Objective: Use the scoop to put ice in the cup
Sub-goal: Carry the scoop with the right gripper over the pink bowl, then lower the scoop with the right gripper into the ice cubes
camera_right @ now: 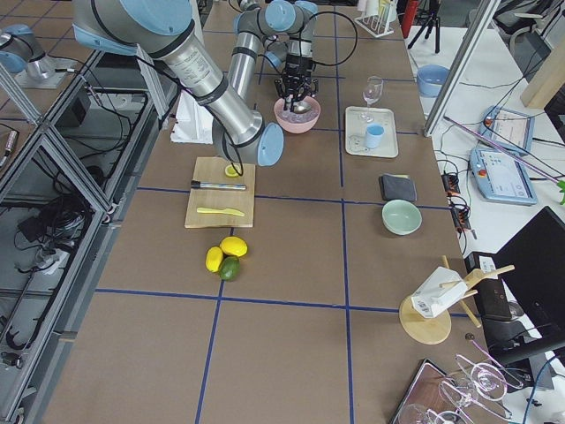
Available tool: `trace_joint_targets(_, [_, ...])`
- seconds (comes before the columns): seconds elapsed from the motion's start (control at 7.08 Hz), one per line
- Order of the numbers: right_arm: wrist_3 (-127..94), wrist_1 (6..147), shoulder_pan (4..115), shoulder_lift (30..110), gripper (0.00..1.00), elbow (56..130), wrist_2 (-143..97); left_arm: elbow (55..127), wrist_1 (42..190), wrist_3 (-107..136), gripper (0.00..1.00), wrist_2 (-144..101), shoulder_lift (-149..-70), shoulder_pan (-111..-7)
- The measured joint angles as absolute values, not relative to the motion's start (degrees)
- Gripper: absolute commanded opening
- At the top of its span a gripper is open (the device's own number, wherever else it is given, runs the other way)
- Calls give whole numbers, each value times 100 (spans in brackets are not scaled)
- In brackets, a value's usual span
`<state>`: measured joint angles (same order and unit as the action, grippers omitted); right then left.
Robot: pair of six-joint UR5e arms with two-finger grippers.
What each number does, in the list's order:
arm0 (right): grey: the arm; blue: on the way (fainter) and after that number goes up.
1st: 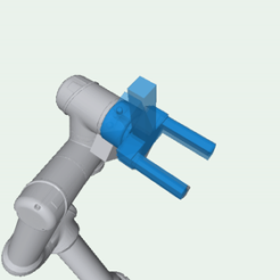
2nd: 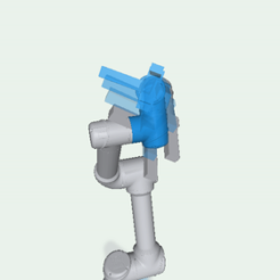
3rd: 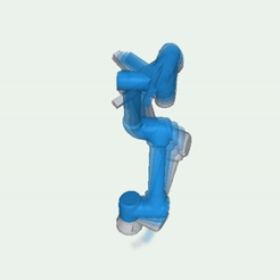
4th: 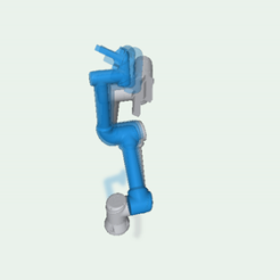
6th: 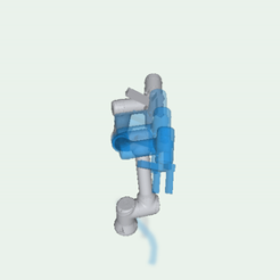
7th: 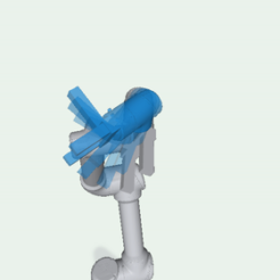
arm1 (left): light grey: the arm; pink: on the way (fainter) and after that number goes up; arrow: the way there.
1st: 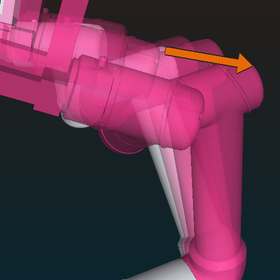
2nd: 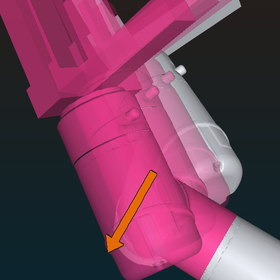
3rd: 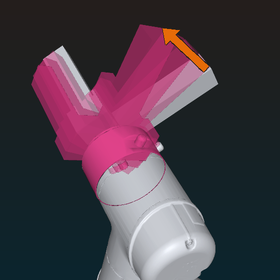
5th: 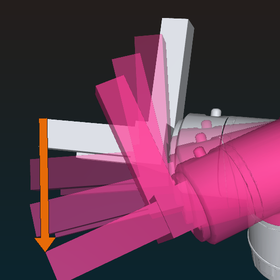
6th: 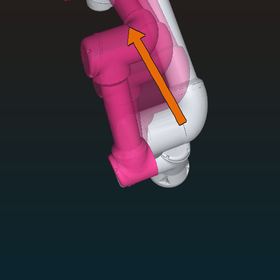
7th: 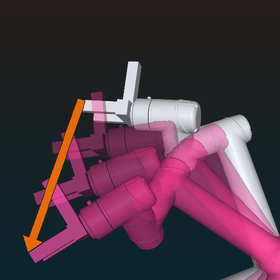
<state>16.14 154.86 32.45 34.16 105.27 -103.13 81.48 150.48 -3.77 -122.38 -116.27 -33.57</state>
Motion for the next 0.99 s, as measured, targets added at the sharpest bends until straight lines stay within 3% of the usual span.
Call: trace_joint_targets(0.99, [1785, 16016, 2571, 2613, 0, 8868, -9785, 8148, 15227, -360, 100, -12261, -11623, -3349])
